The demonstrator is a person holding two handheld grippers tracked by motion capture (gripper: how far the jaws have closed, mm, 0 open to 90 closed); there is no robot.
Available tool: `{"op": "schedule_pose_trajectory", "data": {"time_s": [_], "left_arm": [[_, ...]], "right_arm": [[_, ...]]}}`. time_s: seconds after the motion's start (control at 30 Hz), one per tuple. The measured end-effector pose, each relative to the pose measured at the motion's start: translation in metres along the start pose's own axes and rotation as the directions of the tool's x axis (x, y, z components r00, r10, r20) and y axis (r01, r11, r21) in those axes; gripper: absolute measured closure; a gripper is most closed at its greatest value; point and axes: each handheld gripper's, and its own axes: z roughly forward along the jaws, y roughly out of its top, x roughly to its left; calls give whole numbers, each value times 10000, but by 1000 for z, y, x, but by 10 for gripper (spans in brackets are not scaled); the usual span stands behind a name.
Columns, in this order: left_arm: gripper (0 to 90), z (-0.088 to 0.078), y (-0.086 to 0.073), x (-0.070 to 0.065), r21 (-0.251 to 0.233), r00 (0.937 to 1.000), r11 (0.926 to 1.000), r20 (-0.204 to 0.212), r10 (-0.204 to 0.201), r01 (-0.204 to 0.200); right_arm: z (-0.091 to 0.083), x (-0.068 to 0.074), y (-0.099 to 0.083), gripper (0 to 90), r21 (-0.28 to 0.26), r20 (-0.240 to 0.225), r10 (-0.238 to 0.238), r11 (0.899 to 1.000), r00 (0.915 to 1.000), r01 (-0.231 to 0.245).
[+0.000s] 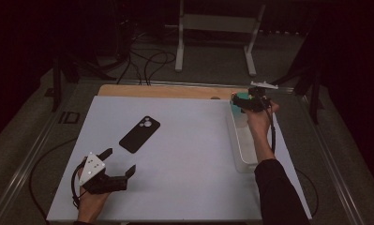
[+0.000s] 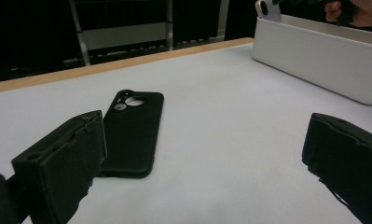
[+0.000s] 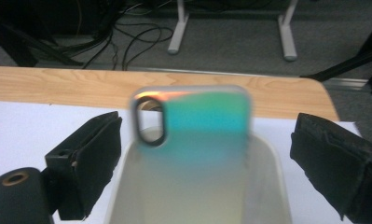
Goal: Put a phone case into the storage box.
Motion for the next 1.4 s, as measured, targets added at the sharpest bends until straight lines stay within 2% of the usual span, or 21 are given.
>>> {"op": "schedule_pose_trajectory", "data": {"time_s": [0.13, 0.3, 0.33, 0.4, 0.5, 0.6, 0.63, 0.7, 0.77, 0.83, 0.87, 0.9, 0.93, 1.07, 1.1, 1.13, 1.23, 1.27, 1.3, 1.4], "left_arm": [[3, 0, 0, 0, 2, 10000, 10000, -20, -17, 17], [3, 0, 0, 0, 29, 10000, 10000, -15, -22, 22], [3, 0, 0, 0, 27, 10000, 10000, -30, -26, 26], [3, 0, 0, 0, 30, 10000, 10000, -37, -32, 32], [3, 0, 0, 1, 23, 10000, 10000, -40, -43, 43], [3, 0, 0, 1, 34, 10000, 10000, -42, -45, 45], [3, 1, 0, 1, 51, 10000, 10000, -41, -50, 50], [3, 1, -1, 1, 55, 10000, 10000, -52, -68, 69], [3, 1, -1, 1, 99, 10000, 9999, -60, -55, 56], [3, 1, -1, 1, 94, 10000, 10000, -44, -25, 25], [3, 1, -1, 1, 94, 10000, 10000, -44, -25, 25], [3, 1, -1, 1, 102, 10000, 9999, -65, -46, 47], [3, 1, -1, 1, 114, 10000, 9999, -70, -68, 69], [3, 1, -2, 1, 141, 10000, 9999, -67, -34, 35], [3, 1, -2, 1, 146, 10000, 9999, -76, -50, 51], [3, 1, -2, 1, 152, 9999, 9999, -89, -80, 82], [3, 1, -1, 1, 145, 9999, 9998, -111, -97, 98], [3, 1, -1, 1, 145, 9999, 9998, -111, -97, 98], [3, 1, -1, 1, 152, 9999, 9999, -126, -53, 55], [3, 1, 0, 1, 168, 9999, 9998, -138, -62, 64]], "right_arm": [[-4, 1, 1, 88, -109, -173, 20, 9999, 9998, -21], [-11, 7, 3, 88, -229, -539, -255, 9994, 9982, 243], [-14, 9, 4, 90, -216, -806, -362, 9992, 9961, 345], [-15, 11, 4, 92, -231, -884, -381, 9991, 9954, 362], [-22, 18, 3, 92, -320, -1369, -538, 9982, 9891, 498], [-26, 22, 2, 92, -355, -1523, -598, 9979, 9865, 550], [-30, 27, 0, 92, -401, -1747, -746, 9968, 9818, 686], [-32, 30, -1, 92, -430, -1878, -778, 9966, 9791, 709], [-40, 37, -5, 92, -515, -2300, -1064, 9939, 9674, 971], [-44, 41, -7, 93, -545, -2526, -1192, 9926, 9602, 1088], [-44, 41, -7, 93, -545, -2526, -1192, 9926, 9602, 1088], [-49, 46, -10, 93, -591, -2833, -1387, 9901, 9489, 1271], [-51, 47, -11, 93, -636, -2924, -1480, 9888, 9448, 1353], [-64, 54, -18, 93, -852, -3503, -1560, 9872, 9235, 1344], [-64, 54, -18, 93, -852, -3503, -1560, 9872, 9235, 1344], [-71, 58, -24, 93, -914, -3797, -1629, 9862, 9107, 1383], [-80, 63, -31, 93, -1036, -3963, -2014, 9792, 8957, 1744], [-80, 63, -31, 93, -1036, -3963, -2014, 9792, 8957, 1744], [-86, 66, -38, 92, -1123, -4116, -2256, 9740, 8830, 1965], [-95, 69, -47, 93, -1269, -4318, -2501, 9681, 8666, 2162]]}}
